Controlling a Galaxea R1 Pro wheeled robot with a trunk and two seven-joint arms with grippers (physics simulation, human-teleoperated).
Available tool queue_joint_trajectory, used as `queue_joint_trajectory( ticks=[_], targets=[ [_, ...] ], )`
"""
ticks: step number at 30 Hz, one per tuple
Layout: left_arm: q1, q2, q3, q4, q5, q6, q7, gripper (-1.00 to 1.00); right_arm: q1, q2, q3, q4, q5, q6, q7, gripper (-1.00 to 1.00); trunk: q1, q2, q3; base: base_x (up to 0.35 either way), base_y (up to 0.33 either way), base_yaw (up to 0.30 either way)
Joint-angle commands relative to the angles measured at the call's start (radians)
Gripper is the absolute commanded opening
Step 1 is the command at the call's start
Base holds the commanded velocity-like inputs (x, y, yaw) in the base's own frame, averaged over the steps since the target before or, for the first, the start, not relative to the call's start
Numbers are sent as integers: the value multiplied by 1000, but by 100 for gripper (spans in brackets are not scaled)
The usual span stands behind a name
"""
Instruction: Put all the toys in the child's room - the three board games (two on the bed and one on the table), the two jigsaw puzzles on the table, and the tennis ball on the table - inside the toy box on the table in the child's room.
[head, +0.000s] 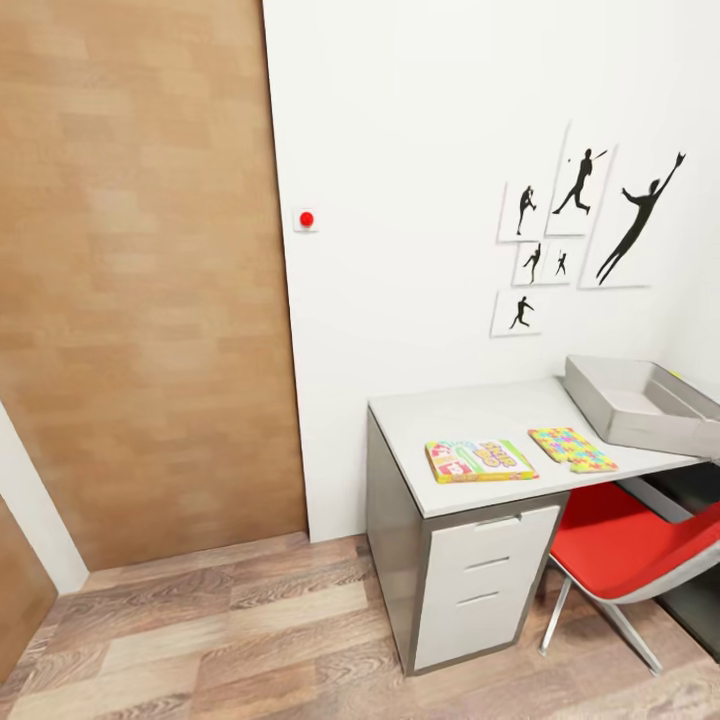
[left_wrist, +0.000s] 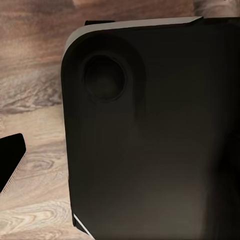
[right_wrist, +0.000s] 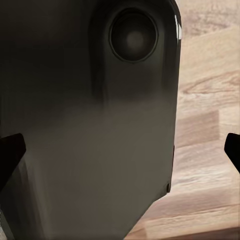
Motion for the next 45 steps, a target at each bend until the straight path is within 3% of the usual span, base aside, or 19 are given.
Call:
queue_joint_trajectory(
  ticks=[1,45],
  targets=[
    [0,0,0,-3,-1,-3,0,100,0,0,-1,0,-2,0,0,100,0,0,-1,0,0,-261],
    [0,2,3,-26,-1,-3,1,100,0,1,-1,0,-25,-2,0,100,0,0,-1,0,0,-261]
  ],
)
